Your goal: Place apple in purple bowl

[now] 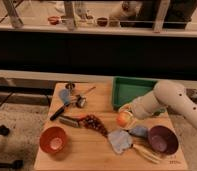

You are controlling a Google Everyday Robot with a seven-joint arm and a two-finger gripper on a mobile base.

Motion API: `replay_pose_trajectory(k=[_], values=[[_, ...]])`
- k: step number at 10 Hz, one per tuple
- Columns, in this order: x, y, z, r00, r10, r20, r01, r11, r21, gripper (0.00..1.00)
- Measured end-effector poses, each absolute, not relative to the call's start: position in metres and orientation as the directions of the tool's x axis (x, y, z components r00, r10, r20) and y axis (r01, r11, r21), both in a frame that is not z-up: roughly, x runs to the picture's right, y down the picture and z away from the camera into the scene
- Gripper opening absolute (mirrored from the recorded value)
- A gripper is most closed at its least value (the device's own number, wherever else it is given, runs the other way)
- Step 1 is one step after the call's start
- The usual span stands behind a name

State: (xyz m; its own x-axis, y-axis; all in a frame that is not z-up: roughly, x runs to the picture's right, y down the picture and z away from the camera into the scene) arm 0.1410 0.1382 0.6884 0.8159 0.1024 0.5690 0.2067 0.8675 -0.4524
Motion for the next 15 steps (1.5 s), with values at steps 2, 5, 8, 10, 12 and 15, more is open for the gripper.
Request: replay_pose_trajectory(k=[2, 5, 8, 10, 12, 15], values=[[0.146, 0.142, 0.689, 0.816, 0.116, 0.566, 0.193, 0.868, -0.457, 0.0], [0.154, 0.148, 0.689, 0.819, 0.141, 0.556, 0.167, 0.869, -0.466, 0.0], [0.163, 0.152, 0.689, 0.819, 0.164, 0.549, 0.141, 0.871, -0.471, 0.0], [0.169, 0.154, 0.69, 0.819, 0.175, 0.546, 0.128, 0.872, -0.472, 0.0], [0.174, 0.155, 0.69, 0.82, 0.185, 0.541, 0.116, 0.873, -0.474, 0.0], [0.181, 0.157, 0.69, 0.821, 0.201, 0.534, 0.097, 0.873, -0.478, 0.0]])
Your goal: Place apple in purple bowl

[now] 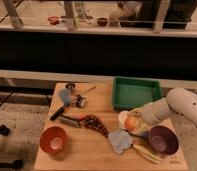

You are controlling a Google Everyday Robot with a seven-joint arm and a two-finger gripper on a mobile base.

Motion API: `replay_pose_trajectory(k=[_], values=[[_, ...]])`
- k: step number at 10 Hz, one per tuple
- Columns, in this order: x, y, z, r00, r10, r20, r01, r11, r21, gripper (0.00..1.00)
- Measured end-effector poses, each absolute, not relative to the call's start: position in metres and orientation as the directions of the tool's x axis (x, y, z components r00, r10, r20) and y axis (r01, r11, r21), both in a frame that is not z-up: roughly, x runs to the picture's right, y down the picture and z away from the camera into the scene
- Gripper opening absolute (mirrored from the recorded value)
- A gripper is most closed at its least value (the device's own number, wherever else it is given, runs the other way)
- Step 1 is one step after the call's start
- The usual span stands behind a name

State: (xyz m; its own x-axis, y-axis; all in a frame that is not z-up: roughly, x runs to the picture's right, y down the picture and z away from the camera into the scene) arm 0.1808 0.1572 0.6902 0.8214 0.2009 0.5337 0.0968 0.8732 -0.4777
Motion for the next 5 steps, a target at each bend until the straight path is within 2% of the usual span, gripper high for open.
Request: replay_pose_trajectory(k=[5], values=[[0.198, 0.156, 0.683, 0.82, 0.224, 0.527, 0.061, 0.881, -0.469, 0.0]])
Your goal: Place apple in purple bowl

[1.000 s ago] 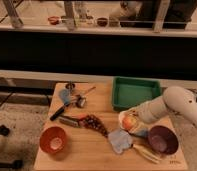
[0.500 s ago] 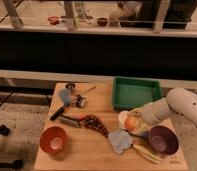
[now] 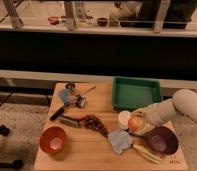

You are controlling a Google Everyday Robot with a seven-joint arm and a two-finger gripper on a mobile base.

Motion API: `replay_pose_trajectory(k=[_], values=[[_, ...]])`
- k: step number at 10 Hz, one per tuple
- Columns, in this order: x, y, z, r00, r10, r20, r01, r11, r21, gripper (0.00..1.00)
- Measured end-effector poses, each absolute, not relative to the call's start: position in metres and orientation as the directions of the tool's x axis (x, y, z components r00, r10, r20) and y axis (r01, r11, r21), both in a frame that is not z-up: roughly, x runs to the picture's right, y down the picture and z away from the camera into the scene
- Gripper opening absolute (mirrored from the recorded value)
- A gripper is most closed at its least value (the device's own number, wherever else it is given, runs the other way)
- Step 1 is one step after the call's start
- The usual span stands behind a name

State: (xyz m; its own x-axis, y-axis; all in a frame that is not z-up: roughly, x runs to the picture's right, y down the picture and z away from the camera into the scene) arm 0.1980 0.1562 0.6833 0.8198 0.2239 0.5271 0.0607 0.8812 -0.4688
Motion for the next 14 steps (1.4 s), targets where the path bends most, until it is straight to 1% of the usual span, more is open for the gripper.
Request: replay_pose_trajectory(k=[7, 14], values=[[0.222, 0.154, 0.677, 0.824, 0.25, 0.509, 0.015, 0.888, -0.46, 0.0], [0.24, 0.155, 0.679, 0.831, 0.269, 0.487, -0.015, 0.886, -0.464, 0.0]])
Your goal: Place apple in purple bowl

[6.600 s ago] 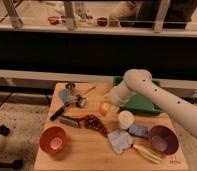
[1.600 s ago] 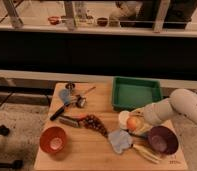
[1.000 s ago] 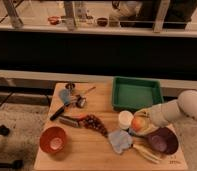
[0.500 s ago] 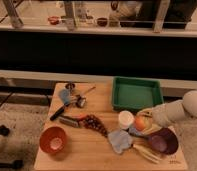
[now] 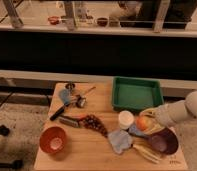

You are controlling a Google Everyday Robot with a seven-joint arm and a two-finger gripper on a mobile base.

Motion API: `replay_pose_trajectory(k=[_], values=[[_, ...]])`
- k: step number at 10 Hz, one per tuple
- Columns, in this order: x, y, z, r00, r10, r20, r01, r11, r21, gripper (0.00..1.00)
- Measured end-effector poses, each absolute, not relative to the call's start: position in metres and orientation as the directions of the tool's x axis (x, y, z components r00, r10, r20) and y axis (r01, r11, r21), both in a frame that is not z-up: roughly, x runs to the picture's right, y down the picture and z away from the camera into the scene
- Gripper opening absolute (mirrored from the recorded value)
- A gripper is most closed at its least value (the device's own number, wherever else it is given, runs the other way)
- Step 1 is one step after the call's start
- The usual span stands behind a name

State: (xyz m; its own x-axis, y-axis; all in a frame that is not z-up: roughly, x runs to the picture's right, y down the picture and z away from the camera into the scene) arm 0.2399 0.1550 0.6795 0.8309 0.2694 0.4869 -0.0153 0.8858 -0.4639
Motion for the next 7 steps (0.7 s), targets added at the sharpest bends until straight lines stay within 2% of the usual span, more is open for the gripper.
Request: replay_pose_trajectory(k=[7], values=[[0.258, 0.162, 0.682, 0.84, 0.283, 0.463, -0.034, 0.879, -0.476, 0.0]])
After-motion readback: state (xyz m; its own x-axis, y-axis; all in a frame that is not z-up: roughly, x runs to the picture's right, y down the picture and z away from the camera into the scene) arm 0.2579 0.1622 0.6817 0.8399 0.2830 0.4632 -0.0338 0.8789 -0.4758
